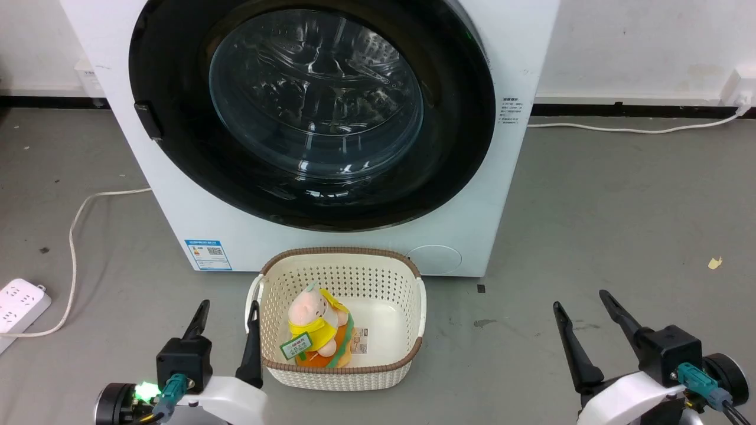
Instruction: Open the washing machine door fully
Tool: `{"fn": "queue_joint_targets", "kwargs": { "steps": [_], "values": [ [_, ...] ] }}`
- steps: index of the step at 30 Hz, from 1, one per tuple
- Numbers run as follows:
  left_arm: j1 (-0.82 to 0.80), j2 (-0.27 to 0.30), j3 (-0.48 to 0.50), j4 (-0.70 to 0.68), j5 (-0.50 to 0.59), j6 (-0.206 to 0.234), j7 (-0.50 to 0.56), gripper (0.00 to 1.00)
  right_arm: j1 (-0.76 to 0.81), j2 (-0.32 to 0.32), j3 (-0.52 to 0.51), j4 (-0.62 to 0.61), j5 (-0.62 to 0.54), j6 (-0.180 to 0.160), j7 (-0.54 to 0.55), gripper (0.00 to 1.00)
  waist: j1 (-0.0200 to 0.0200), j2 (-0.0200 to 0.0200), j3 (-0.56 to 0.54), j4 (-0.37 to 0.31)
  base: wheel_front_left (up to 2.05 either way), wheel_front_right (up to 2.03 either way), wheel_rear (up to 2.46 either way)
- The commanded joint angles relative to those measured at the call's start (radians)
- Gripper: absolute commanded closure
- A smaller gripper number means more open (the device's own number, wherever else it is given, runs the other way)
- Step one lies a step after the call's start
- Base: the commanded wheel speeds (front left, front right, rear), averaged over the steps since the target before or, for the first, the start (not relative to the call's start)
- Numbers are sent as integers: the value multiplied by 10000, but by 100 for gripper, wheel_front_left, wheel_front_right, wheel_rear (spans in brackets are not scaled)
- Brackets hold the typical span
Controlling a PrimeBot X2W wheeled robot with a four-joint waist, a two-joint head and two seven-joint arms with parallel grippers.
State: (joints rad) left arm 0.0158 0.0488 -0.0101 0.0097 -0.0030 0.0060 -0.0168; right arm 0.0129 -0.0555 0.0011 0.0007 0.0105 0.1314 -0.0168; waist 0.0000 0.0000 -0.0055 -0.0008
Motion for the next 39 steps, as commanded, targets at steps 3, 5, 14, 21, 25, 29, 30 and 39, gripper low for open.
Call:
{"fn": "queue_joint_targets", "kwargs": {
  "steps": [3, 5, 14, 21, 25, 29, 30, 39],
  "values": [
    [-8, 10, -41, 68, 12, 54, -136, 0, 22, 6, 1, 42, 131, -1, -137, 0, 0, 0, 1, 4, 0, 0, 0],
    [-35, 25, -101, 98, 13, 82, -240, 0, -61, 8, 3, 53, 345, -1, -242, 0, 0, 0, 39, 19, 0, 0, 0],
    [-279, 61, -281, 116, 23, 175, -512, 0, -885, -246, -2, 157, 1483, -2, -279, 0, 0, 0, 448, 144, 0, 0, 0],
    [-505, 90, -378, 106, 23, 237, -658, 0, -1629, -398, -171, 293, 2318, -2, -120, 0, 0, 0, 773, 253, 0, 0, 0],
    [-637, 97, -445, 102, 17, 274, -741, 0, -2107, -411, -303, 415, 2864, -3, 42, 0, 0, 0, 972, 329, 0, 0, 0],
    [-766, 102, -511, 98, 5, 316, -825, 0, -2625, -308, -549, 577, 3553, -3, 261, 0, 0, 0, 1181, 414, 0, 0, 0],
    [-822, 104, -541, 101, -3, 338, -867, 0, -2918, -242, -714, 683, 3929, -3, 402, 0, 0, 0, 1282, 456, 0, 0, 0],
    [-1037, 114, -678, 125, -28, 411, -1034, 0, -4134, -104, -1384, 1375, 5166, -3, 910, 100, 0, 0, 1660, 666, 0, 0, 0]
  ]
}}
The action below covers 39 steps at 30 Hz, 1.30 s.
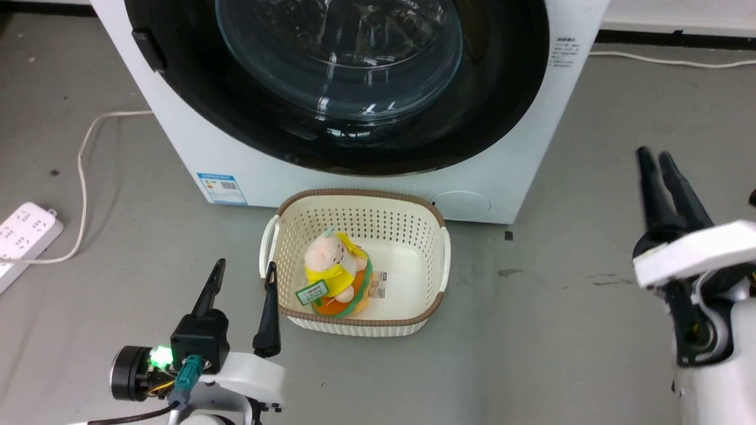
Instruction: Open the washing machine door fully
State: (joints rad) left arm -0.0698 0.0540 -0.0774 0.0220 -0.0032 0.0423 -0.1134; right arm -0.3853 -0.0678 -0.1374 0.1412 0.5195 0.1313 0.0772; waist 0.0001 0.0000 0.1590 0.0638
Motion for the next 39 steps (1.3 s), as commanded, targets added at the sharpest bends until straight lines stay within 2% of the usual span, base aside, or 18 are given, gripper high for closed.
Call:
{"fn": "queue_joint_targets", "kwargs": {
  "steps": [1, 10, 15, 30, 39],
  "values": [
    [-207, 62, -24, 6, -31, 56, -88, 0, -302, 23, -77, 96, 198, -2, 43, 100, -1, 0, 58, 50, 0, 0, 0],
    [-438, 73, -168, 35, -52, 132, -276, 0, -2031, 6, -878, 1686, 1106, -2, 693, 100, -1, 0, 467, 309, 0, 0, 0],
    [-564, 75, -254, 57, -65, 183, -381, 0, -3219, -50, -1364, 2961, 1537, -2, 1252, 100, -1, 0, 714, 443, 0, 0, 0],
    [-998, 81, -539, 121, -88, 291, -694, 0, -6619, -1006, -2333, 6958, 2160, -3, 2621, 100, -1, 0, 1514, 959, 0, 0, 0],
    [-1177, 64, -799, 171, -105, 383, -882, 0, -8259, -1340, -2851, 8449, 2773, -4, 3400, 100, -1, 0, 1864, 1312, 0, 0, 0]
  ]
}}
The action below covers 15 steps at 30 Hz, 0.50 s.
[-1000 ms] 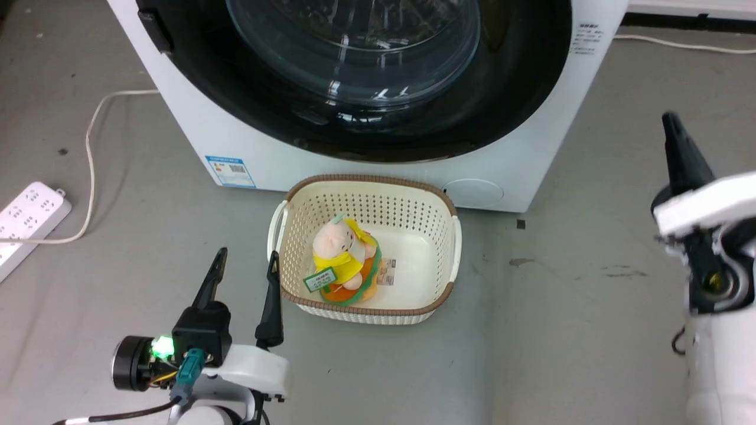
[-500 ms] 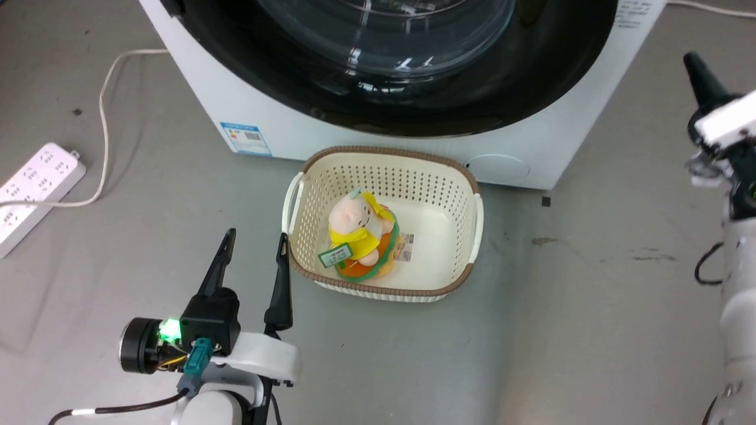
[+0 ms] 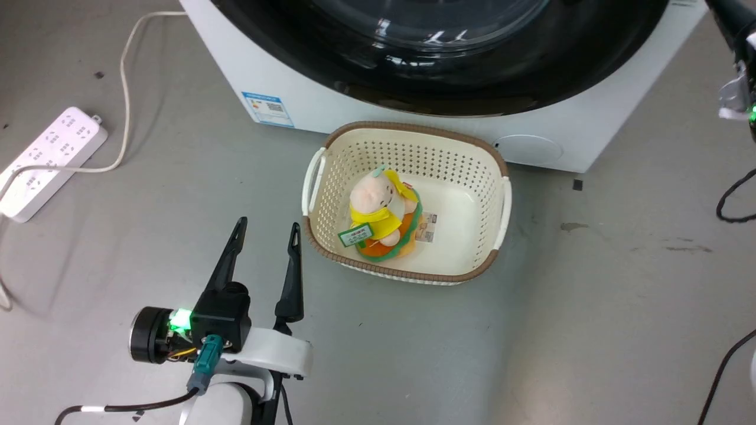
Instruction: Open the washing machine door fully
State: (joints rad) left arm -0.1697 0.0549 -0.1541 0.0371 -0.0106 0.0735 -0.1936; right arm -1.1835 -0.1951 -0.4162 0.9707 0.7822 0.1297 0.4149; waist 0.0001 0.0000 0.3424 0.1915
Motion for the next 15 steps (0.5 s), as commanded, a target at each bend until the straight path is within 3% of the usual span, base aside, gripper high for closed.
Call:
{"fn": "queue_joint_targets", "kwargs": {
  "steps": [1, 15],
  "values": [
    [-219, 52, -108, 39, -36, 105, -143, 0, -670, -186, -228, 516, 271, 11, 310, 100, -1, 0, 134, 158, 0, 0, 0],
    [-553, 31, -440, 51, -97, 254, -436, 0, -2289, -623, -1525, 1980, 400, 11, 1384, 100, -1, 0, 859, 677, 0, 0, 0]
  ]
}}
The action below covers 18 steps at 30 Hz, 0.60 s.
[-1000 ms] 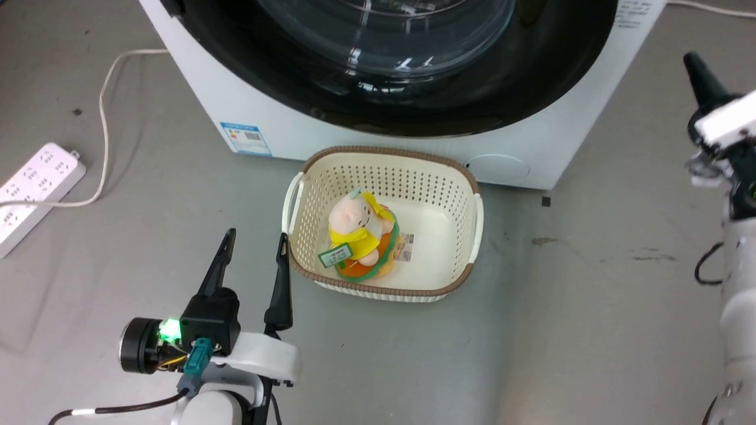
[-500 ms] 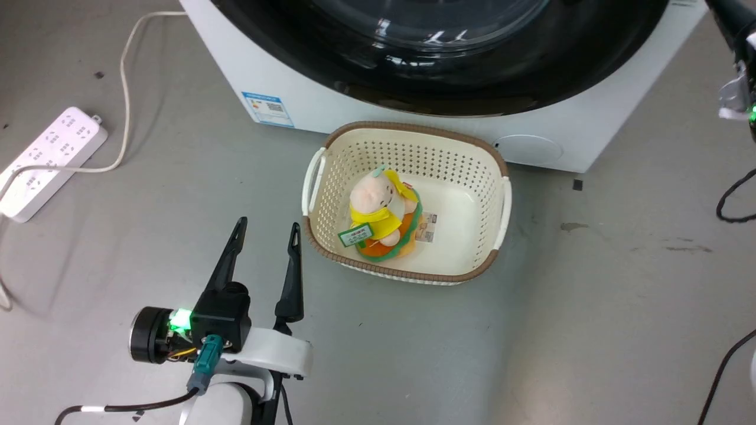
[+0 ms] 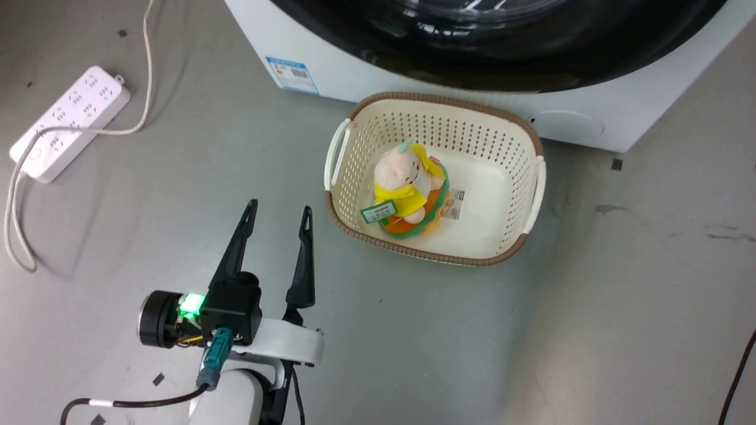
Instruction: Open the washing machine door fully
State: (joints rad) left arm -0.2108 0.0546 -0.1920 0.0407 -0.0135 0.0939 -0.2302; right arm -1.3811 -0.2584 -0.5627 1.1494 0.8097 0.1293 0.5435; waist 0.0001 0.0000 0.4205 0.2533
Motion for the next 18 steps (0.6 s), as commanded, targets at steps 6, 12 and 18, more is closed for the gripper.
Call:
{"fn": "queue_joint_targets", "kwargs": {
  "steps": [6, 12, 18],
  "values": [
    [-354, 26, -176, 27, -102, 113, -195, 0, -1141, -111, -826, 814, 20, 14, 828, 100, -1, 0, 468, 230, 0, 0, 0],
    [-538, 12, -286, 134, -155, 204, -316, 0, -1433, -145, -1484, 1412, -430, 14, 1965, 100, -1, 0, 623, 328, 0, 0, 0],
    [-483, -1, -264, 258, -189, 237, -316, 0, -653, -56, -1846, 1413, -1129, 14, 2416, 100, -1, 0, 106, 245, 0, 0, 0]
  ]
}}
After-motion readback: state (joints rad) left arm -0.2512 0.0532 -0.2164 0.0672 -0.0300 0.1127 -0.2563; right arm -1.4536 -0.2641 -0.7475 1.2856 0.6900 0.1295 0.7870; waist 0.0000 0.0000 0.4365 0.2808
